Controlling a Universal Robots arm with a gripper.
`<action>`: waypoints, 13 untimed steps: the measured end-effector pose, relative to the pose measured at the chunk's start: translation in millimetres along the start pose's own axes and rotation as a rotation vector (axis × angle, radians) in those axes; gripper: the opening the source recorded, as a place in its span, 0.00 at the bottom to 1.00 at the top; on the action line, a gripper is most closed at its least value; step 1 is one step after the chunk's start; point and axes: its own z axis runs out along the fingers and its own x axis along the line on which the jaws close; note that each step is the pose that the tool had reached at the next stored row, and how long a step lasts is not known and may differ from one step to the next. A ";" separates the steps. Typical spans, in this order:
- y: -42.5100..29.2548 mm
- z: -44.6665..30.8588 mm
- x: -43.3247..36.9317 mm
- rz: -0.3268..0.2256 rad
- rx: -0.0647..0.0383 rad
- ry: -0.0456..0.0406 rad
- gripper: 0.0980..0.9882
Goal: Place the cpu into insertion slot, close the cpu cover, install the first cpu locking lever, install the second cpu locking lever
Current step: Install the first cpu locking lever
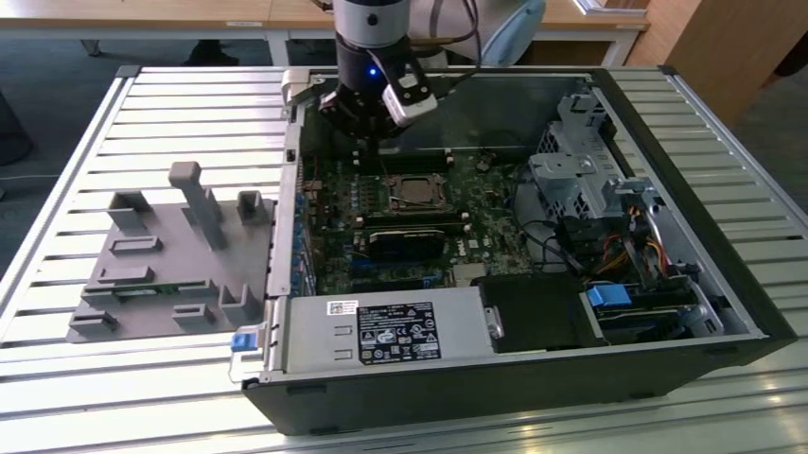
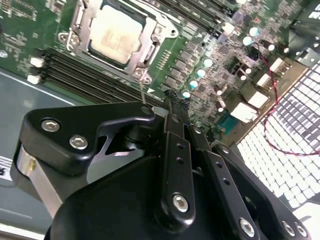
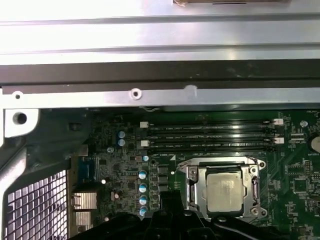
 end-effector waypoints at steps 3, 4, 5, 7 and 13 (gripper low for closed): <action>0.5 1.4 3.7 -0.001 0.000 0.0000 0.01; 1.1 2.0 4.1 -0.001 0.000 0.0001 0.01; 2.1 2.6 4.2 -0.001 0.000 0.0001 0.01; 4.3 3.9 4.3 -0.001 0.000 0.0000 0.01; 8.8 6.5 4.7 -0.002 0.000 0.0000 0.01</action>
